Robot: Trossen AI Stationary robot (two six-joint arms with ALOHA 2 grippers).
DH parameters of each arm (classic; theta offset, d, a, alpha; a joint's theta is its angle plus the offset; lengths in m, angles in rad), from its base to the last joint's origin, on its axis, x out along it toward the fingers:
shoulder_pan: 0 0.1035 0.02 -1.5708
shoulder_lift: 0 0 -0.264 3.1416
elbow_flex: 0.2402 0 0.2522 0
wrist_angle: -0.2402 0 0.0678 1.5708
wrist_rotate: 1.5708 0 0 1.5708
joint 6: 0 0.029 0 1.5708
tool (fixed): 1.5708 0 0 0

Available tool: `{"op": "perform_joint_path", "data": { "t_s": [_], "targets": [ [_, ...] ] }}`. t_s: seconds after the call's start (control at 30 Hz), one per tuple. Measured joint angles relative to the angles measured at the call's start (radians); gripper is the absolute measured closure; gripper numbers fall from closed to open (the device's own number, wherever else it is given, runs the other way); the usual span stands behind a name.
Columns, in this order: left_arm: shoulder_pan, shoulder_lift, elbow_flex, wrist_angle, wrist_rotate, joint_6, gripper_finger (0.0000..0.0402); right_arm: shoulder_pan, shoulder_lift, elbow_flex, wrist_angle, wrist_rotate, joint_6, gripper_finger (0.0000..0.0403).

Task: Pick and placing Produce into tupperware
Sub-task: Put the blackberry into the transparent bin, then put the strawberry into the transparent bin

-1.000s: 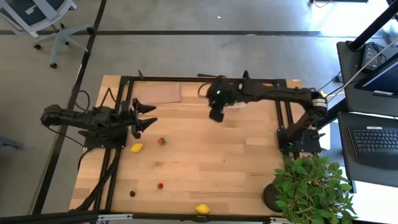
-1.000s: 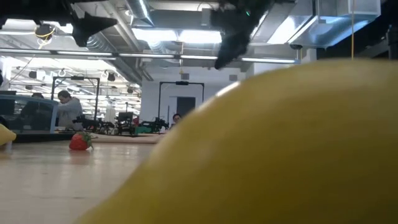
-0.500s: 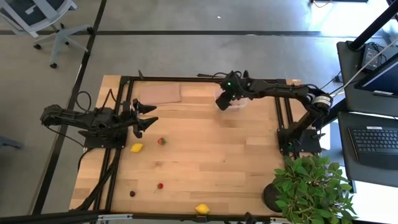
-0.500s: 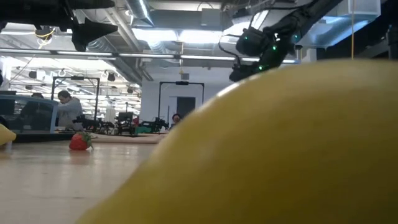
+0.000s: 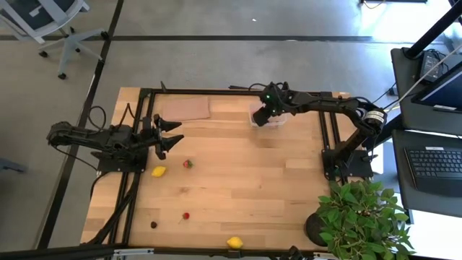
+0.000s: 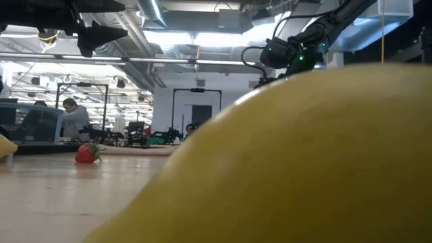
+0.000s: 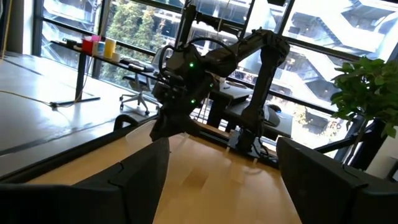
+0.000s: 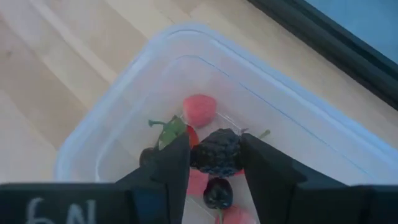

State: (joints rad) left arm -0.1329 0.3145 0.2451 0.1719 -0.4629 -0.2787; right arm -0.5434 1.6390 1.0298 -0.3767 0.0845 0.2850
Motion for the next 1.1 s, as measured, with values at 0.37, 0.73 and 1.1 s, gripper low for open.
{"op": "perform_joint_path", "data": {
  "t_s": [0.37, 0.73, 1.1],
  "targets": [
    [0.0, 0.0, 0.0, 0.0, 0.0, 0.0, 0.0115, 0.002, 0.0, 0.002, 0.003, -0.011, -0.063, 0.0166],
    [0.0, 0.0, 0.0, 0.0, 0.029, 0.0, 0.0115, 0.056, -0.123, 0.198, -0.002, -0.346, -0.06, 0.0155],
    [0.0, 0.069, 0.011, -0.062, 0.12, -0.003, 0.0115, 0.323, -0.201, 0.142, 0.005, -0.394, -0.051, 0.0155]
  ]
}}
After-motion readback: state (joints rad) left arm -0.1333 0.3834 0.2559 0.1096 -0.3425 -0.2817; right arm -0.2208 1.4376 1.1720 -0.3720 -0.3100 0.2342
